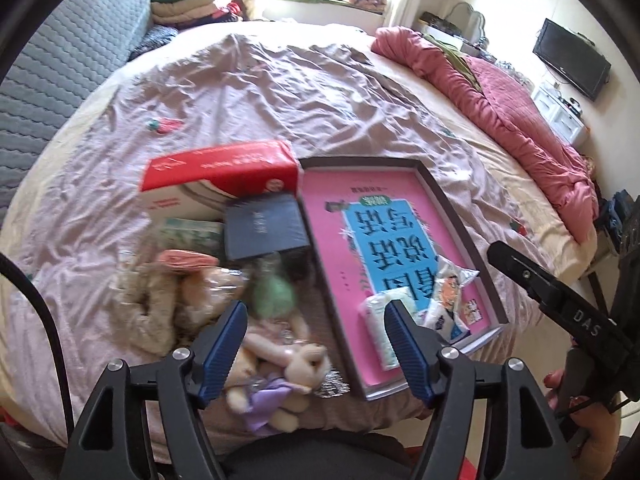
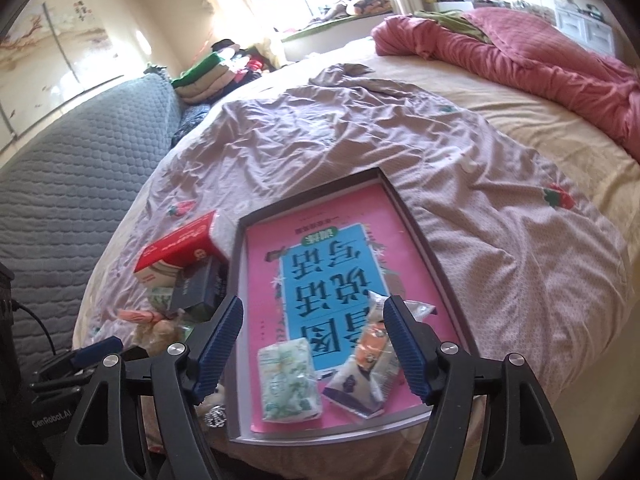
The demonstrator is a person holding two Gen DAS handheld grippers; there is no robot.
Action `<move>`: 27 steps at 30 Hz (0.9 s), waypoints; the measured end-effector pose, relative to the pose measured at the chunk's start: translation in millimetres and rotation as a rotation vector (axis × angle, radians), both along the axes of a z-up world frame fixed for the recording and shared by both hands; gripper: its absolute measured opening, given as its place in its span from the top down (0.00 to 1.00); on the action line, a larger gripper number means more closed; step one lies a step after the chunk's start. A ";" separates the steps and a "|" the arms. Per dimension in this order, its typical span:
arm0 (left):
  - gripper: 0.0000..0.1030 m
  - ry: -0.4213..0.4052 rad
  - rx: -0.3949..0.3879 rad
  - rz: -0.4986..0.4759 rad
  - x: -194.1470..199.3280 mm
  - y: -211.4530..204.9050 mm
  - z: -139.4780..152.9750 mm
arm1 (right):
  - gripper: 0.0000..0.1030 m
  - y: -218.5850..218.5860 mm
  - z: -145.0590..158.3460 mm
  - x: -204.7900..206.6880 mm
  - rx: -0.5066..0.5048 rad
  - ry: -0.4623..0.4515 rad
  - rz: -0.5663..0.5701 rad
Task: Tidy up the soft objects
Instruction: 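Withdraw both open tools from the tray back toward the plush toys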
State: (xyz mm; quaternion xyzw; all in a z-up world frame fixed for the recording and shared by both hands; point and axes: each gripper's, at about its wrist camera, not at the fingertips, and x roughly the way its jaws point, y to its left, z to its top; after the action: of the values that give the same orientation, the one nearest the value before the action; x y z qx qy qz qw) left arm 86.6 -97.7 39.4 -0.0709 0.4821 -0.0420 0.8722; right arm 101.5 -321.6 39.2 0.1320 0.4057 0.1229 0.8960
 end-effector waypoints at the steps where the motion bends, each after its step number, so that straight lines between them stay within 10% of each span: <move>1: 0.30 -0.003 0.005 0.003 -1.6 2.4 1.3 | 0.28 2.5 1.8 -0.9 -0.001 -0.005 0.006; 27: 0.28 0.053 -0.037 0.195 -42.4 115.3 -12.6 | 0.27 109.9 8.4 -23.2 -0.096 -0.034 0.331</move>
State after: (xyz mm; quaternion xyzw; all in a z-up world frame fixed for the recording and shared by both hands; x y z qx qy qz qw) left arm 44.2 17.6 26.8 -0.1347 0.4949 0.0362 0.8577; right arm 78.3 -211.6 47.7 0.0182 0.4122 0.2515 0.8755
